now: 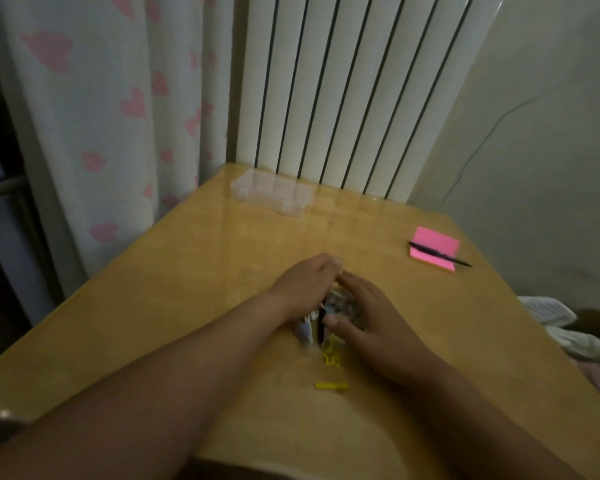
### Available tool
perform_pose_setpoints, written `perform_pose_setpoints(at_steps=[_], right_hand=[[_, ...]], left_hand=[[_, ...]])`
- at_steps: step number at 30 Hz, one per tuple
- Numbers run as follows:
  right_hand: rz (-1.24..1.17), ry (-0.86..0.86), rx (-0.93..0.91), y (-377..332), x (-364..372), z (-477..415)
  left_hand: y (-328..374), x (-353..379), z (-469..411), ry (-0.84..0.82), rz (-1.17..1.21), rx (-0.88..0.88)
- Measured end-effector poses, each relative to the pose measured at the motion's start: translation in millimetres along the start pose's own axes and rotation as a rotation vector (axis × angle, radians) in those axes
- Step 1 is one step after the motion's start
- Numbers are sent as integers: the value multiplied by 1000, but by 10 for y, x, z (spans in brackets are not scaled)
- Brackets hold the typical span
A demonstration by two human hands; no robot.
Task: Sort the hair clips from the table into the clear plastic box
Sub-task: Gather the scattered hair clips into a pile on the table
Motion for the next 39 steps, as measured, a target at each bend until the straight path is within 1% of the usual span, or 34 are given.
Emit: perform_pose_setpoints(at_steps=[1, 4, 6, 9, 11, 14, 16, 18, 22, 23, 26, 27, 29, 32, 35, 39], right_hand=[[44, -19, -37, -35, 23, 97], [126, -93, -130, -133, 118, 386], [199, -134, -146, -179, 164, 508], [249, -40, -112, -186, 110, 456], [294, 23, -71, -138, 53, 316], [290, 10, 36, 66, 26, 130], [232, -6, 75, 181, 25, 64], [196, 4, 64, 200, 36, 49], [95, 42, 26, 166, 20, 79], [42, 39, 39, 195, 7, 72], [-214, 46, 163, 340, -90, -39], [-272, 72, 203, 408, -134, -122], [-269, 107, 264, 526, -215, -369], [-214, 73, 270, 613, -226, -907], [-163, 29, 267, 690, -114, -1495], [-180, -22, 250, 699, 93, -2198]], left_hand=[[17, 14, 97, -7, -78, 54], [15, 24, 462, 37, -272, 223], [-36, 23, 622, 50, -377, 262], [-64, -10, 663, 67, -344, 234], [-55, -47, 614, 87, -308, 175], [-56, -62, 486, 82, -299, 83], [-48, -27, 385, 82, -298, 50], [-62, 23, 301, 90, -294, 27], [-105, -15, 271, 188, -245, 35], [-116, -62, 278, 204, -213, 40], [-234, -326, 179, 237, -157, 20], [-311, -461, 100, 269, -145, -4], [-490, -773, -81, 356, -114, -68], [-730, -1192, -378, 458, -94, -156], [-906, -1478, -692, 511, -86, -203], [-1040, -1707, -1108, 542, -98, -196]])
Point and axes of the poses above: each hand's wrist, its own z-axis away from the middle knuckle, its own x-axis out of the palm, y = z × x, the point moved 8 cm from there along -z, towards the middle knuckle, and after that the axes turned 1 degree about -x, right-handed, at the moved point
